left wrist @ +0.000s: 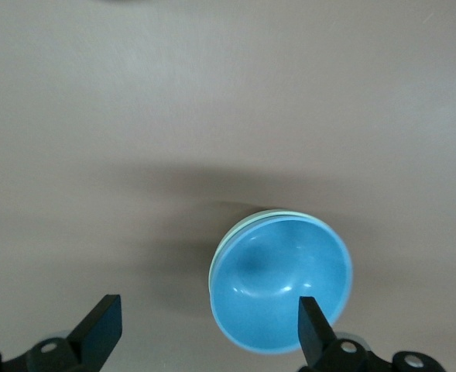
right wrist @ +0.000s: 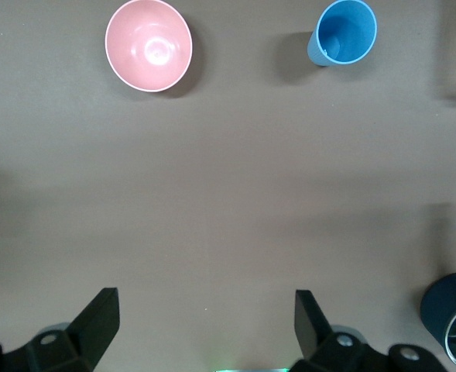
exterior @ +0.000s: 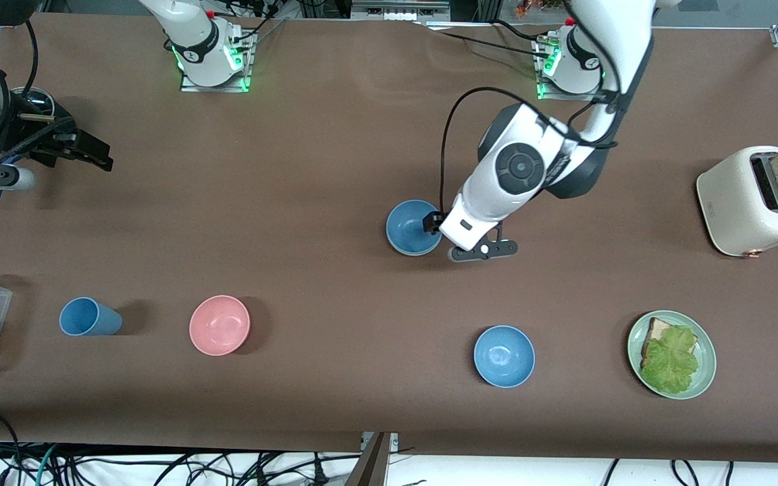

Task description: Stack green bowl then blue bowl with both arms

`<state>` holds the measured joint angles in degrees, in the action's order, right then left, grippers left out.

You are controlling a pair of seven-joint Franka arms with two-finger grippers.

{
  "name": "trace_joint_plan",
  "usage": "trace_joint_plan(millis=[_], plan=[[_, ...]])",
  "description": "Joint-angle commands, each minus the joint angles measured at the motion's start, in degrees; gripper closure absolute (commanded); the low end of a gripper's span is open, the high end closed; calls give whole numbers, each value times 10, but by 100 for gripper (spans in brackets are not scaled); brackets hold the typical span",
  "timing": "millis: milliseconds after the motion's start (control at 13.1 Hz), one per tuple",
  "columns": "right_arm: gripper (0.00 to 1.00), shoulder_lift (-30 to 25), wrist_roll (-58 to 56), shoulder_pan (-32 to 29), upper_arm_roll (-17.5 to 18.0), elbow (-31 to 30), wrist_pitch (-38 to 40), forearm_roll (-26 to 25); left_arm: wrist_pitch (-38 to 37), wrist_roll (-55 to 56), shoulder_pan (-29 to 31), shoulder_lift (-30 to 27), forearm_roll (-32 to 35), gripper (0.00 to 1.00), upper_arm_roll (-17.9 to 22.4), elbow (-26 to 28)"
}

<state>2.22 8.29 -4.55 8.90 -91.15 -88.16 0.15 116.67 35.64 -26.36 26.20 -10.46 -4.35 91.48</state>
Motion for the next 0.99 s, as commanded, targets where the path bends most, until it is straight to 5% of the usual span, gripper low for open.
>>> trace_joint_plan(millis=[0,612,918], plan=[[0,3,-4,-8,4,7,5,2,-56,-12,39,-34,24,0,-1,-38],[0,3,-9,-7,4,7,6,2,-180,-233,198,-136,72,0,-10,-42],[0,3,-9,-7,4,7,6,2,-221,-311,325,-161,75,0,-80,-38]])
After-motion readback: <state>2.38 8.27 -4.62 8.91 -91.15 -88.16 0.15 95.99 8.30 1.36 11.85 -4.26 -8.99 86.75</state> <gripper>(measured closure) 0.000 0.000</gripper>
